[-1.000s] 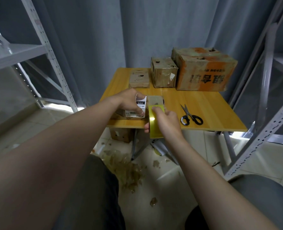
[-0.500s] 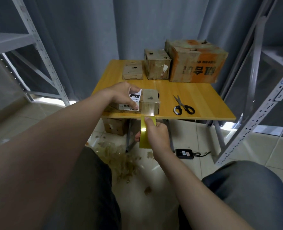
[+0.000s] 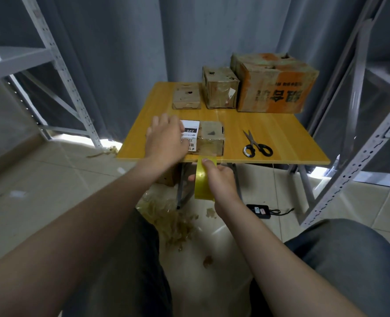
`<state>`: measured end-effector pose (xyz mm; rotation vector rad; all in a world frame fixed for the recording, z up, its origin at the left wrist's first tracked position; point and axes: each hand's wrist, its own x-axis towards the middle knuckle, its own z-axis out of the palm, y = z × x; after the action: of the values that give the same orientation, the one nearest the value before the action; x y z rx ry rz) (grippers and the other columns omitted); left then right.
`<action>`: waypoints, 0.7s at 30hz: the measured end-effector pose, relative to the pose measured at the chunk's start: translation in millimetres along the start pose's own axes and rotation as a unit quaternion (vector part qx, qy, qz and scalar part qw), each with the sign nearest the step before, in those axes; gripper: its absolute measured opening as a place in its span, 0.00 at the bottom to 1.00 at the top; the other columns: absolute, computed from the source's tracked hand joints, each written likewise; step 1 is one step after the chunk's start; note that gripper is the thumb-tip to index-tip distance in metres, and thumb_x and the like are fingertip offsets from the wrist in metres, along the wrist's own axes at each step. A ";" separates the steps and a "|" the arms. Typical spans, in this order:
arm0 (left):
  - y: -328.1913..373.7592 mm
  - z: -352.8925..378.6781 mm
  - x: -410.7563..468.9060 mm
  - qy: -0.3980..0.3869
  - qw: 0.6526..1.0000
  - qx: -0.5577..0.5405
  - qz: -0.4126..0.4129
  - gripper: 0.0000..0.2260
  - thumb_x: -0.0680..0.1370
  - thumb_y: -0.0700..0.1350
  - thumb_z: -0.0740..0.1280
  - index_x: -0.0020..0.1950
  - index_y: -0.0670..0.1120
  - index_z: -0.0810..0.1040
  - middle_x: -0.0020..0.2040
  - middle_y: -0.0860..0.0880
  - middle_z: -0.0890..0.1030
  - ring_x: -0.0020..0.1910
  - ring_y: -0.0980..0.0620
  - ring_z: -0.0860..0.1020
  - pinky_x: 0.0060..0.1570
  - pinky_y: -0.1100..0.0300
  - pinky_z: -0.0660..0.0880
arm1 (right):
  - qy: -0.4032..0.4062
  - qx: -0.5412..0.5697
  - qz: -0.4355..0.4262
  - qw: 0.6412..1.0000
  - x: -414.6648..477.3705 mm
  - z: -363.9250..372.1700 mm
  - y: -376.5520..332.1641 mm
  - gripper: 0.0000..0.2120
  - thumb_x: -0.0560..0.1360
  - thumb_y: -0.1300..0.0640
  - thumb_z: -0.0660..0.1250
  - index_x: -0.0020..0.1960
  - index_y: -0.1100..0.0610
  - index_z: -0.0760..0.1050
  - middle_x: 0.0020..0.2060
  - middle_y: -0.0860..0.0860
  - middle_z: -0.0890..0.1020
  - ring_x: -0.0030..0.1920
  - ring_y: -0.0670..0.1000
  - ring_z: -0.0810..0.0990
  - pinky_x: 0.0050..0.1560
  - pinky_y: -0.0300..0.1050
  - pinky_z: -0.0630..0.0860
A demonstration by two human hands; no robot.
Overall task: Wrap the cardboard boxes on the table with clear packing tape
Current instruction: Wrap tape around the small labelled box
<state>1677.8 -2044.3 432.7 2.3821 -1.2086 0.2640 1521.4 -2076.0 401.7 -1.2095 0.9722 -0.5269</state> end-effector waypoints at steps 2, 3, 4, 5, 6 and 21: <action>6.0 1.6 -20.4 -0.029 0.982 -0.154 -0.103 0.07 0.80 0.48 0.68 0.44 0.50 0.72 0.46 0.49 0.79 0.49 0.46 0.76 0.47 0.52 0.71 | 0.002 -0.007 0.002 1.000 1.3 -2.8 -0.1 0.11 0.84 0.47 0.62 0.56 0.52 0.77 0.39 0.54 0.88 0.43 0.48 0.82 0.40 0.43 0.69; 10.6 3.9 -28.7 -0.097 0.947 -0.257 -0.166 0.10 0.82 0.51 0.66 0.42 0.50 0.73 0.41 0.49 0.78 0.43 0.46 0.77 0.43 0.54 0.70 | 0.005 -0.015 -0.001 1.000 2.3 -4.3 -0.2 0.10 0.84 0.47 0.62 0.53 0.52 0.76 0.41 0.54 0.88 0.43 0.48 0.81 0.40 0.43 0.69; 14.8 7.5 -35.6 -0.169 0.900 -0.342 -0.214 0.12 0.83 0.54 0.64 0.44 0.49 0.75 0.39 0.49 0.78 0.39 0.47 0.78 0.41 0.56 0.70 | 0.010 -0.026 -0.005 1.000 5.5 -5.7 0.5 0.10 0.84 0.47 0.63 0.50 0.52 0.76 0.42 0.54 0.87 0.43 0.49 0.80 0.41 0.44 0.69; 17.3 11.8 -40.6 -0.222 0.855 -0.400 -0.242 0.13 0.84 0.57 0.62 0.49 0.49 0.77 0.38 0.49 0.78 0.35 0.49 0.78 0.39 0.56 0.70 | 0.016 -0.036 -0.006 0.999 8.0 -6.6 1.4 0.11 0.83 0.47 0.64 0.49 0.53 0.76 0.44 0.53 0.85 0.44 0.49 0.78 0.44 0.45 0.69; 20.5 14.6 -44.1 -0.251 0.821 -0.444 -0.256 0.14 0.84 0.59 0.61 0.54 0.49 0.77 0.37 0.50 0.78 0.32 0.51 0.77 0.38 0.57 0.69 | 0.017 -0.046 -0.004 0.999 11.1 -6.8 3.2 0.12 0.83 0.46 0.64 0.49 0.54 0.77 0.46 0.52 0.83 0.45 0.50 0.77 0.47 0.47 0.70; 48.7 16.4 -42.9 -0.261 0.753 -0.522 -0.304 0.09 0.83 0.45 0.69 0.61 0.44 0.80 0.46 0.43 0.88 0.36 0.51 0.86 0.30 0.60 0.80 | 0.182 -0.559 -0.104 0.802 66.2 -86.2 -70.8 0.08 0.80 0.50 0.65 0.49 0.55 0.77 0.44 0.53 0.78 0.47 0.60 0.78 0.43 0.48 0.71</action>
<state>1612.6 -2046.4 417.6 1.6451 -0.4202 -1.0738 1492.9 -2195.9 442.2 -2.3560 1.5787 -0.3334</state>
